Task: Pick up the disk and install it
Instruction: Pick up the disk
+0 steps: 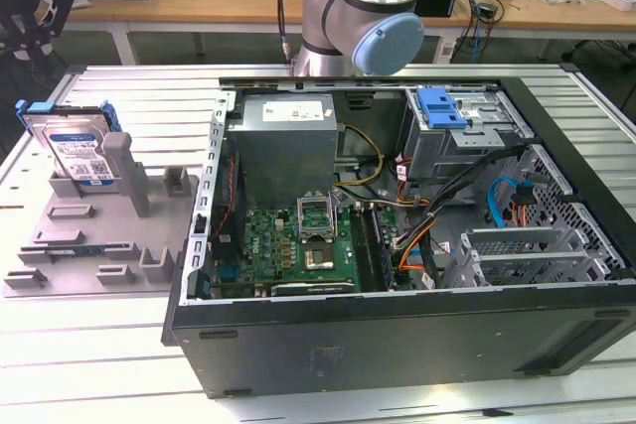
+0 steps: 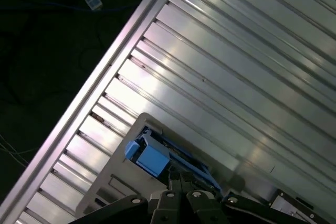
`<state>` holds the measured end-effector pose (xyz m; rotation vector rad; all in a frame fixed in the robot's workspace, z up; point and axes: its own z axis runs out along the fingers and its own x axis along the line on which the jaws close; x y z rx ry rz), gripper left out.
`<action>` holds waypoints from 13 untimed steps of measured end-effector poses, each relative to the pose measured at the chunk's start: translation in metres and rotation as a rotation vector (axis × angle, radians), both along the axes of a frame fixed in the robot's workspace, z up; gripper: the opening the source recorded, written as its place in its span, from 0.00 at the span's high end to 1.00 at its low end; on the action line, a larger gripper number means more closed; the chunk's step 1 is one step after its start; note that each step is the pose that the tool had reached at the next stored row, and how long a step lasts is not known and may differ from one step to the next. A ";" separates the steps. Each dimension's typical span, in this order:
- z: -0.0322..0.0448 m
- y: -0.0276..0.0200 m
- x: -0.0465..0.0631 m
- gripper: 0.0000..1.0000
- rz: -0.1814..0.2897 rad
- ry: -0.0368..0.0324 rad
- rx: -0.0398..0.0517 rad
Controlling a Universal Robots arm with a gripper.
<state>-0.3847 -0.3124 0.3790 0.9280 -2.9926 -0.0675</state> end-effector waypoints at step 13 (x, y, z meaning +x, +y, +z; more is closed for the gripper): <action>0.0000 -0.0026 0.000 0.89 0.187 0.0000 -0.0001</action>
